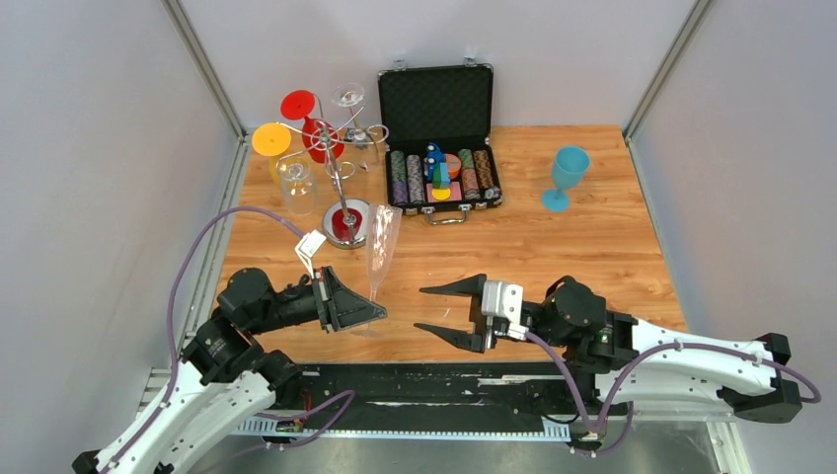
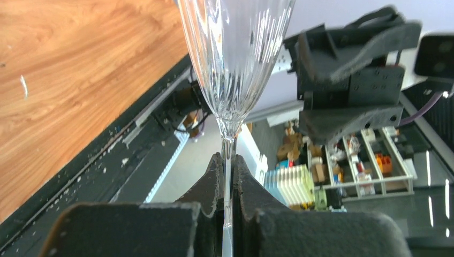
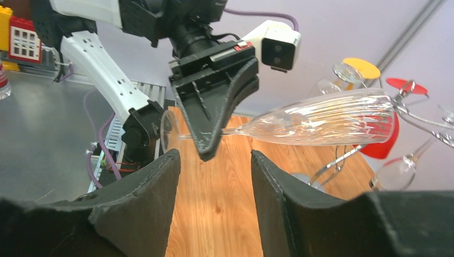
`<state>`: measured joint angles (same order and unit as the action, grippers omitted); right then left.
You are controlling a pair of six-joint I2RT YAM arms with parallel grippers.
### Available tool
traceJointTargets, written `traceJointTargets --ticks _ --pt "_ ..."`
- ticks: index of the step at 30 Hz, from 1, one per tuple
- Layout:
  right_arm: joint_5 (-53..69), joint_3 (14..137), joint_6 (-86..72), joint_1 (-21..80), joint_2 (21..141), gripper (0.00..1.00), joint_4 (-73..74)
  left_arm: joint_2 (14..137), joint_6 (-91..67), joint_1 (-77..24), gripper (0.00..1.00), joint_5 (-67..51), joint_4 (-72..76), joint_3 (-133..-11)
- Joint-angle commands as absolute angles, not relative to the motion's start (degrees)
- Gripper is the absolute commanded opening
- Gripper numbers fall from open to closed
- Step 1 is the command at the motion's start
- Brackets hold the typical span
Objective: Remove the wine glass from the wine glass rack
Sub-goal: Place the wine glass at the center of the board.
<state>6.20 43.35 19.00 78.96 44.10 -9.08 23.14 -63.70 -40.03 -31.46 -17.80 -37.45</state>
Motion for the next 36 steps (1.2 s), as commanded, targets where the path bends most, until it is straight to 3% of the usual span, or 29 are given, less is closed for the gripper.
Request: traceJointTargets --ticks 1,11,25,36 --pt "0.2 47.9 16.2 79.2 43.2 0.54 2.3 24.5 -53.2 -39.9 0.00 -37.7 -22.2 -41.1" --pt "-1.1 59.8 12.0 79.0 46.3 0.61 16.8 24.8 -38.8 -39.9 0.00 -42.2 -39.2 -46.3" --pt "17.2 73.5 8.0 75.7 51.3 0.60 31.7 19.2 -26.4 -39.9 0.00 -46.8 -55.4 -45.5" --pt "37.2 81.0 5.0 62.5 61.3 0.55 36.4 15.7 -18.9 -39.9 0.00 -48.6 -63.9 -48.6"
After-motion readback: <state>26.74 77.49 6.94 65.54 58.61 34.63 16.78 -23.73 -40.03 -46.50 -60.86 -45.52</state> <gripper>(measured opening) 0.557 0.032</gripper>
